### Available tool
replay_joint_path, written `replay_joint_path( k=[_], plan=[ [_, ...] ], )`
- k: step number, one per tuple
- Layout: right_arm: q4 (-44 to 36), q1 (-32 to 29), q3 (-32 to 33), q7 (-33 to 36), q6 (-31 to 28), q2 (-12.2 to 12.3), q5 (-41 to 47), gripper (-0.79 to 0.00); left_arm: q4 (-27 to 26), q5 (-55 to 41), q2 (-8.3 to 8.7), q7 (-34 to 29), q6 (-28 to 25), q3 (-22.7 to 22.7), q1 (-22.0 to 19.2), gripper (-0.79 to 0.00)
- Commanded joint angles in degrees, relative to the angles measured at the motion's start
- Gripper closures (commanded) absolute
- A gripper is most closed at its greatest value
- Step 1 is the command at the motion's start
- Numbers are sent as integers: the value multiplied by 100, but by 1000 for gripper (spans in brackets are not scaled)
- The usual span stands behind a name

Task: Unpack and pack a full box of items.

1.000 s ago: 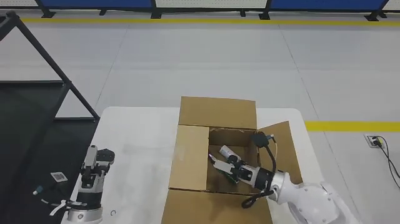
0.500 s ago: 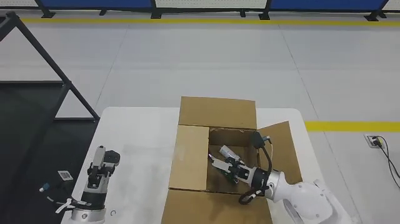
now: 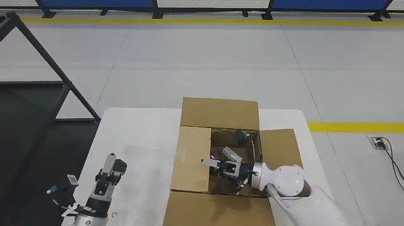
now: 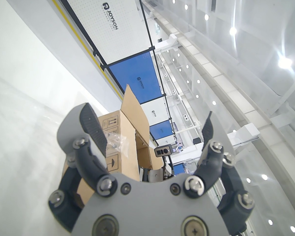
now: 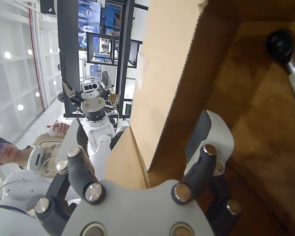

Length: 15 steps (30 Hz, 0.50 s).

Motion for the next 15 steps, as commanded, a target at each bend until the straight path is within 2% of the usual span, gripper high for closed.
replay_joint_path(
  k=[1,15],
  plan=[
    [19,80,-66,-23,-120,-42,43,-785,-8,24,0,31,4,30,25,-785],
    [-635,-27,91,30,-830,-109,433,-785,39,154,-6,102,-47,392,32,-785]
  ],
)
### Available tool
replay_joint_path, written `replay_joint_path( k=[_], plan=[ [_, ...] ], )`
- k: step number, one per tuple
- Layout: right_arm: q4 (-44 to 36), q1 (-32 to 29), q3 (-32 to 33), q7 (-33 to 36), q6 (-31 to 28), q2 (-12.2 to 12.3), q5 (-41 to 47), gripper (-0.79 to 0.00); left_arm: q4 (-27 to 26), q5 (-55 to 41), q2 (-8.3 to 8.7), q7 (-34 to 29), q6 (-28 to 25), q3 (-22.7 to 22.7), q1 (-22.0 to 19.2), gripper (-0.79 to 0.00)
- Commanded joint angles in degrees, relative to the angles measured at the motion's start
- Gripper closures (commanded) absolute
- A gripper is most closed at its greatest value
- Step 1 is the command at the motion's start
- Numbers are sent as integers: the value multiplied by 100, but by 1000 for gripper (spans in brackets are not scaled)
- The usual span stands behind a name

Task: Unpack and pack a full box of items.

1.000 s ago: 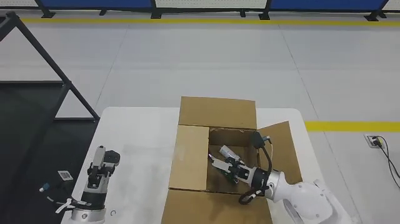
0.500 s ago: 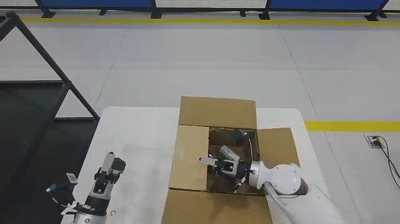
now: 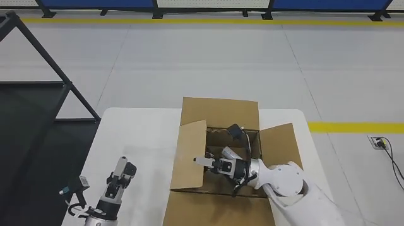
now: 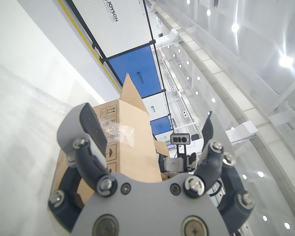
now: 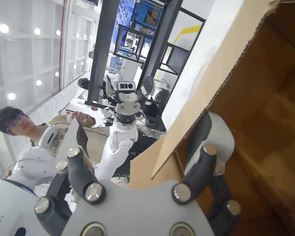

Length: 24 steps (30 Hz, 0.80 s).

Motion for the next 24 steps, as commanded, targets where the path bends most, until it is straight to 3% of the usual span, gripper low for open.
replay_joint_path(
  k=[1,9,13,19,24],
  plan=[
    [-78,19,-17,-9,-99,-24,94,-785,0,14,3,-14,-25,27,-4,-785],
    [103,472,-584,-323,-372,-301,239,-785,-106,113,51,-416,-516,-4,206,-785],
    [390,630,-741,-170,-713,-404,377,-785,-164,3,73,-586,-677,-53,343,-785],
    [647,634,-701,43,-980,-460,691,-785,-473,-7,146,-1350,-984,-118,649,-785],
    [856,806,-915,241,-1074,-594,912,-785,-580,517,167,-1351,-925,-19,676,-785]
  ],
)
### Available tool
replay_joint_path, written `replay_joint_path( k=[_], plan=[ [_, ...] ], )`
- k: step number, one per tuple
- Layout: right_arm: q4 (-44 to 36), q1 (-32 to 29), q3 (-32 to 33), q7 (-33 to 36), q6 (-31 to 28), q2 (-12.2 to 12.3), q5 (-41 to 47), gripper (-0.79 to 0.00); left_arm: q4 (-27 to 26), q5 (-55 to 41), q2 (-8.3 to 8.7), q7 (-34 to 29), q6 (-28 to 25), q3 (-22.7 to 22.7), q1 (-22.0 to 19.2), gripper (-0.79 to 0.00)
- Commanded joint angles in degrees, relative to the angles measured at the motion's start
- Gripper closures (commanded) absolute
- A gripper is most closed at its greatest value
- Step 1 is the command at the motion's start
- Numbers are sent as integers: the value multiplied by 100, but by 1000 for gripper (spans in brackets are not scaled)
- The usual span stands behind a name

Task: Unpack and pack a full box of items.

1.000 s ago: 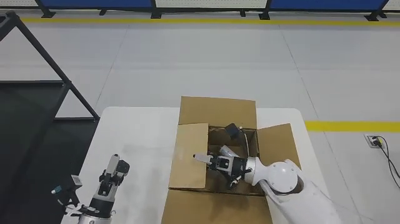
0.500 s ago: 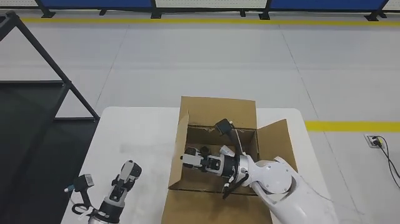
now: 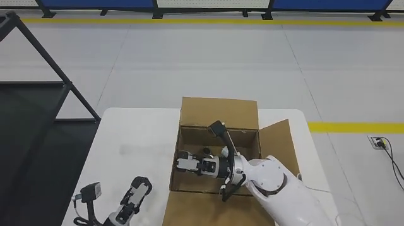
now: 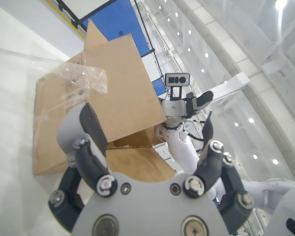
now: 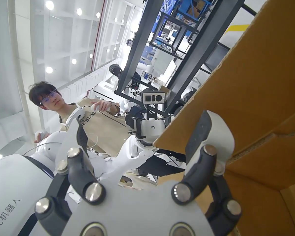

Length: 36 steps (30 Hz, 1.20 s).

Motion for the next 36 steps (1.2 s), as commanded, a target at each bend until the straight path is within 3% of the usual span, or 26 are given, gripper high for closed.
replay_joint_path(
  k=[1,10,18,25,30,36],
  plan=[
    [98,83,-93,92,-41,-58,106,-785,1,252,5,56,37,54,-31,-785],
    [691,578,-396,302,-243,-345,354,-785,100,1378,-3,692,208,352,-54,-785],
    [1028,735,-433,339,-370,-493,375,-785,156,1515,-25,1356,247,522,-82,-785],
    [941,636,-423,161,-337,-531,-95,-785,57,226,-17,1471,32,332,-115,-785],
    [788,594,-377,-89,-199,-551,-473,-785,139,-538,-39,2267,7,-137,-125,-785],
    [546,677,-382,-201,17,-596,-914,-785,404,-846,-88,3075,136,-355,-205,-785]
  ],
)
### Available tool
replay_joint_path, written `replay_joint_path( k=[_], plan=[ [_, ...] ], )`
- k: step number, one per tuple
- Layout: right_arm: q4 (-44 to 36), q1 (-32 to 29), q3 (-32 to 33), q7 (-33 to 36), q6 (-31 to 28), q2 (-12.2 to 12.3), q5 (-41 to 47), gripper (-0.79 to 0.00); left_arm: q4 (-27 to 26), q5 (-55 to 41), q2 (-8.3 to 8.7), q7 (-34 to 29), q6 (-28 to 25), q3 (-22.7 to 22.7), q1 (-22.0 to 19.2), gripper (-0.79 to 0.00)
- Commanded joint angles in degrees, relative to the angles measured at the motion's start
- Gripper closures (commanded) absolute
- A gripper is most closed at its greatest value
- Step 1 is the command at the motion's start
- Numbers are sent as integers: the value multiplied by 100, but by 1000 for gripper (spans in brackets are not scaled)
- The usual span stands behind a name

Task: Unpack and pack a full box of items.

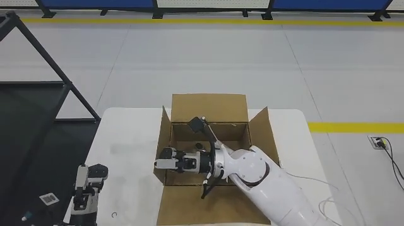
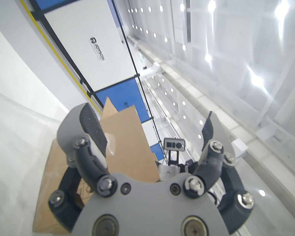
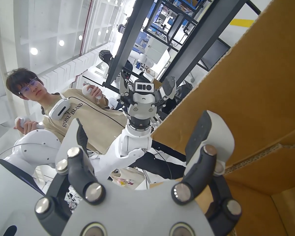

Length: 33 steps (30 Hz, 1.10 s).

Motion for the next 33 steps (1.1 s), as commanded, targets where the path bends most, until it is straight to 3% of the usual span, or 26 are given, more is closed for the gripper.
replay_joint_path(
  k=[1,14,23,33],
  plan=[
    [-69,53,-46,-43,130,-28,-175,-785,72,-70,-14,240,56,-59,-33,-785],
    [349,533,-761,-897,886,-490,-1318,-785,229,-591,-102,895,-346,-300,137,-785],
    [1006,716,-1035,-1026,930,-805,-1530,-785,140,-881,-120,451,-395,-300,238,-785],
    [1368,779,-997,-880,869,-981,-1573,-785,2,-592,-73,-872,46,14,175,-785]
  ],
)
